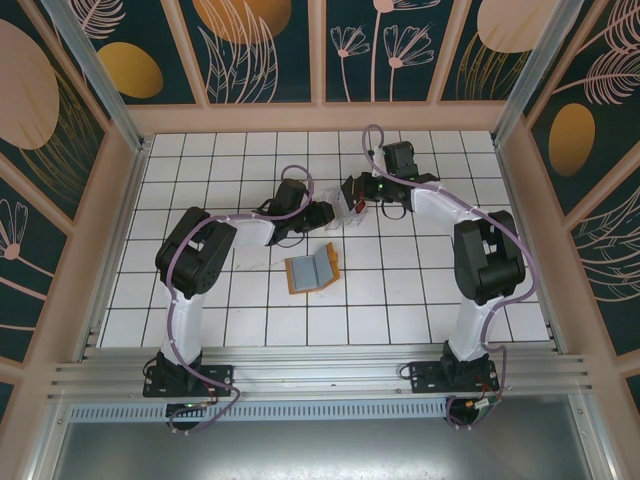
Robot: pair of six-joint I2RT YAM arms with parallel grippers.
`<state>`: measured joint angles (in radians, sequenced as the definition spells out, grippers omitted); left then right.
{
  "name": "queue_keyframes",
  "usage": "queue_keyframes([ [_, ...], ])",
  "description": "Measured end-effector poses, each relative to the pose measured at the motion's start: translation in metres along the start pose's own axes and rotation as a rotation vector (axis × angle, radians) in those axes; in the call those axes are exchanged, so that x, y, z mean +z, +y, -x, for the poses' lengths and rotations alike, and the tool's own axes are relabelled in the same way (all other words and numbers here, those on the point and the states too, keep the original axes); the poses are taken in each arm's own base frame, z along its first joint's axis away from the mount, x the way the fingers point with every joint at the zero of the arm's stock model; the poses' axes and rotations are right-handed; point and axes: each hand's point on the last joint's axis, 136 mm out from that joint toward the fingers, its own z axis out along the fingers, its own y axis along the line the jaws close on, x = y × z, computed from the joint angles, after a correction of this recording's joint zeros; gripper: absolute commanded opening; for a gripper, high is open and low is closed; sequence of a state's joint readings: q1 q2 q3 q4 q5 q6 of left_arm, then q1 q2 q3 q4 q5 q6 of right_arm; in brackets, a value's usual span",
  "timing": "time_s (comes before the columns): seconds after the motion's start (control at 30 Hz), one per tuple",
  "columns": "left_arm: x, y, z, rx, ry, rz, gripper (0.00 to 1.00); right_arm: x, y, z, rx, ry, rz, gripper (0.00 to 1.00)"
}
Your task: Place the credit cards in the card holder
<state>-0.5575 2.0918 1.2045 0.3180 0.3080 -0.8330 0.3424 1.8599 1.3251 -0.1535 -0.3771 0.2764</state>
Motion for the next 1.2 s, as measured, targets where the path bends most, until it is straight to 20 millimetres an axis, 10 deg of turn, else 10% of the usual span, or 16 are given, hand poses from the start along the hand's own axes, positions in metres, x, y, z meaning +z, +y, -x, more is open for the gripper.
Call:
queue_keyframes([
  [0.43,0.000,0.001,-0.001,0.000,0.004,0.003,0.41,-0.001,0.018,-0.010,0.043,0.029,0.113,0.01],
  [0.67,-0.010,0.000,-0.002,0.006,0.025,0.040,0.42,-0.032,0.037,-0.034,0.070,0.044,0.176,0.00],
  [1.03,-0.082,-0.049,0.020,0.064,-0.078,-0.018,0.43,-0.077,0.065,-0.056,0.102,0.023,0.290,0.00],
  [1.2,-0.114,-0.035,0.000,0.055,-0.079,-0.005,0.42,-0.085,0.093,-0.091,0.099,0.078,0.337,0.00],
])
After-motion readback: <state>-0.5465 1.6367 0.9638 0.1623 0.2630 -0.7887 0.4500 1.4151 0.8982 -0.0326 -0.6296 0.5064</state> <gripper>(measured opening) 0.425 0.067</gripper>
